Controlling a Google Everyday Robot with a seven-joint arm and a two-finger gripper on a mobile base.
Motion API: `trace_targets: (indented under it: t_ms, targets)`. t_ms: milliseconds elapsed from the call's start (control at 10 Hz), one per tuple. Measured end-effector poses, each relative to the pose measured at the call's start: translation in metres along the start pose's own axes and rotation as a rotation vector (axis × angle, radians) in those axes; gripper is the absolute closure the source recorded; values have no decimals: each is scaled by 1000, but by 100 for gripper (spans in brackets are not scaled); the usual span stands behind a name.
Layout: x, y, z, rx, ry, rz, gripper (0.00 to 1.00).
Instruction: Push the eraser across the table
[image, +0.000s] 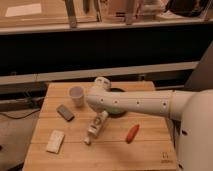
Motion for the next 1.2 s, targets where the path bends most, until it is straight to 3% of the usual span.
trace_targets:
  t_ms: [200, 900, 1000, 1200]
  targets:
    - [-4, -2, 2, 9, -20, -6, 24]
    - [-23, -15, 4, 62, -76, -5, 94]
    - [-27, -17, 5, 68, -89, -3, 99]
    - [-33, -21, 9, 75, -108, 0, 100]
